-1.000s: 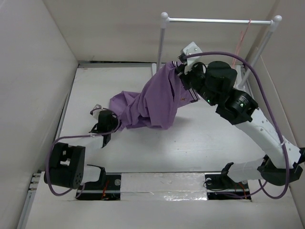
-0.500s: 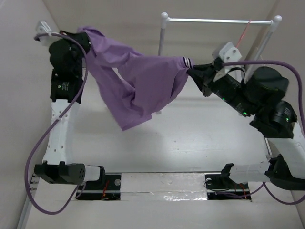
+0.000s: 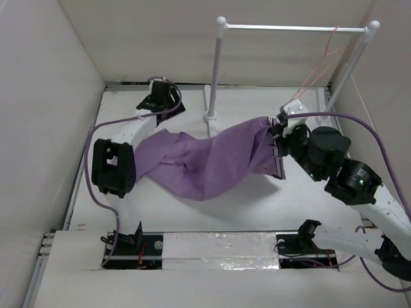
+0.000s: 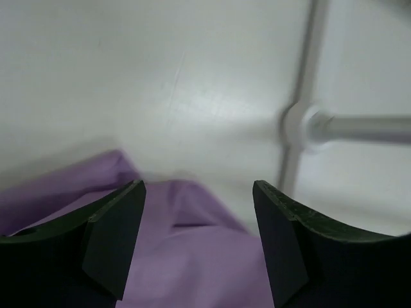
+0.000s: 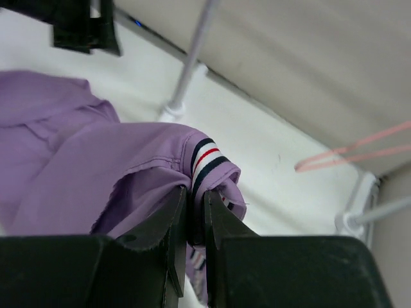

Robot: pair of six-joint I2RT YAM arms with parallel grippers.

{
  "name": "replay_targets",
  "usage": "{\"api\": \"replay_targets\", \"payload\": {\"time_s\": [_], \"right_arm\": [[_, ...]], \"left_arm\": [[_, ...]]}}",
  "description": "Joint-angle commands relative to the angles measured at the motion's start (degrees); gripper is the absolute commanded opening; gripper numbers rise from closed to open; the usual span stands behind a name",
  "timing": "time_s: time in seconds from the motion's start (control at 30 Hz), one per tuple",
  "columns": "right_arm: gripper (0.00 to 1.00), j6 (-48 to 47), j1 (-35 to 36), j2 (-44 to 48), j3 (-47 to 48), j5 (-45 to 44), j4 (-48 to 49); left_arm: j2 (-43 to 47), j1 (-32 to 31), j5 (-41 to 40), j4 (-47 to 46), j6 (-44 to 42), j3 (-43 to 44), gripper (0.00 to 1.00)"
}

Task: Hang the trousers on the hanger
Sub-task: Flatten out the trousers at the center of the board.

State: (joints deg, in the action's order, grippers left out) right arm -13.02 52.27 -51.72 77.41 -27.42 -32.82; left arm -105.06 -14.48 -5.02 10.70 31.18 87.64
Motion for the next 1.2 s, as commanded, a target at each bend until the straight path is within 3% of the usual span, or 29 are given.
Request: {"api": "replay_targets", "payload": {"time_s": [0.0,0.1,0.23,0.3,0.37,0.47,0.53,0.6,0.63,0.67,0.77,0.93,1.03,1.13,1.17], "right_arm": [[0.0,1.41,-4.53,4.43,-1.89,-3.43,5.22],[0.0,1.15,-7.71,5.14,-3.66,-1.86,6.1],[0.0,1.15,-13.14,5.32,-6.04,3.23,8.47],[0.0,0.89,-14.56,5.05,-6.91,4.12,9.0],[0.0,0.54,-16.84,5.23,-7.62,6.4,9.7],[0.0,0.45,-18.78,5.84,-8.59,10.1,10.49],[0.0,0.45,-19.66,6.2,-8.94,11.5,10.67],[0.0,0.53,-20.8,6.28,-9.11,11.86,10.58],[0.0,0.71,-20.81,6.72,-9.38,12.38,10.67],[0.0,0.8,-20.81,6.9,-9.99,12.74,11.02],[0.0,1.24,-22.03,7.34,-10.87,13.62,11.46],[0.0,1.41,-22.65,8.22,-11.4,14.5,10.94],[0.0,1.33,-23.27,9.27,-11.75,14.67,10.76],[0.0,1.76,-23.27,9.54,-12.45,16.78,11.37],[0.0,1.85,-23.27,9.36,-12.63,17.05,11.63]], "left_arm": [[10.63,-0.72,-3.32,0.83,-3.32,-2.63,0.67],[21.7,-1.43,-6.22,-3.83,-0.43,-15.44,0.67],[38.23,-1.43,-11.31,-13.48,7.46,-38.02,0.56],[45.68,-1.43,-12.38,-14.91,10.29,-49.46,0.45],[48.79,-1.43,-11.78,-13.96,12.67,-55.69,0.28],[52.23,-1.43,-7.66,-12.03,13.47,-60.2,0.09],[54.16,-1.43,-5.81,-8.62,13.38,-61.0,0.09],[56.61,-1.43,-4.92,-6.49,13.47,-62.23,0.25],[57.41,-1.43,-4.22,-5.87,13.38,-62.84,0.37],[58.29,-1.43,-3.95,-5.17,13.21,-64.24,0.56],[58.05,-1.43,-1.07,-4.9,12.94,-66.18,0.72],[54.87,-1.43,-1.39,-5.95,13.56,-68.3,0.71],[53.64,-1.43,-4.63,-6.65,14.78,-68.83,0.65],[51.28,-1.43,-8.6,-10.33,15.84,-68.92,0.41],[49.79,-1.43,-10.35,-10.35,16.1,-67.09,0.24]]}}
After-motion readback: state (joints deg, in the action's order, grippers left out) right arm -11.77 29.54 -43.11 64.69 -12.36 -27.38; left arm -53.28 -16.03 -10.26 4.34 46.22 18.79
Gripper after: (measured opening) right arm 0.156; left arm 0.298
